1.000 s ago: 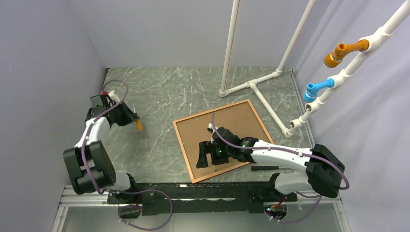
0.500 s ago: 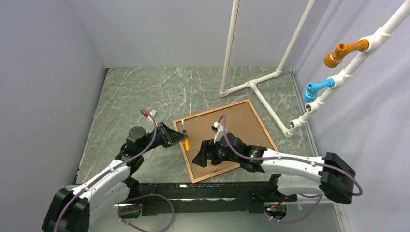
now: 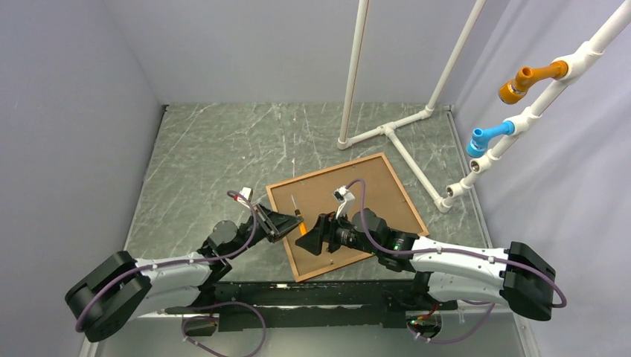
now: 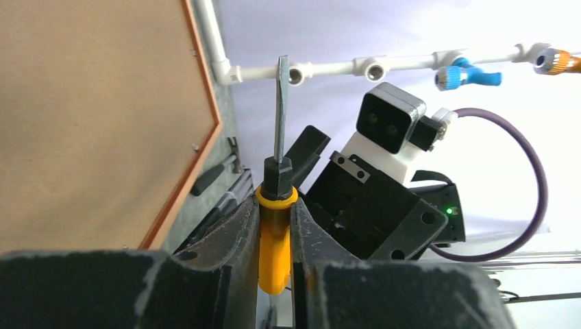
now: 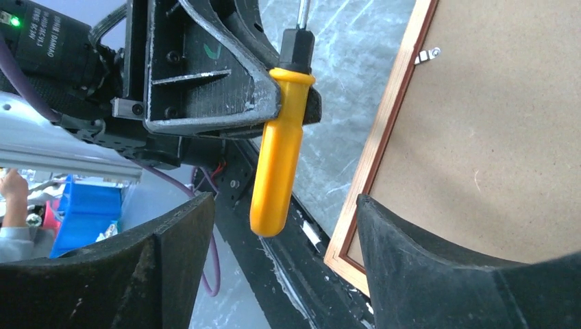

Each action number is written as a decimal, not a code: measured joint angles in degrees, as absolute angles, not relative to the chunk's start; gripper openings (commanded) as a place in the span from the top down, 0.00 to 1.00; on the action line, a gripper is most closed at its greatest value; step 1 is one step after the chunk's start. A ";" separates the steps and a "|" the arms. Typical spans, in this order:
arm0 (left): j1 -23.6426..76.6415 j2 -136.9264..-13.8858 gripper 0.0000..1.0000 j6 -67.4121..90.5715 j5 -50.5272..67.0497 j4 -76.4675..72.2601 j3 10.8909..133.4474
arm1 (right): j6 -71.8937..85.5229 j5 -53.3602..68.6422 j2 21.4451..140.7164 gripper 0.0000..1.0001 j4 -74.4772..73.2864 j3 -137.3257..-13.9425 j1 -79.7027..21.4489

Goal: Take the photo out of the frame

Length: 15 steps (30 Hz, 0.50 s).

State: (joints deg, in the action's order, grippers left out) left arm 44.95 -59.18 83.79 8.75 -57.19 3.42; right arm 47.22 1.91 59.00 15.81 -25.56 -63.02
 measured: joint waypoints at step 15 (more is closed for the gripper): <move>49.47 -69.43 0.97 88.66 2.90 -72.27 3.40 | 41.89 -0.49 58.04 1.00 12.88 -27.99 -63.18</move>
State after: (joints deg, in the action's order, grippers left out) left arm 49.47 -69.43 88.66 2.90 -72.27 3.40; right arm 41.89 -0.49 58.04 12.88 -27.99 -63.18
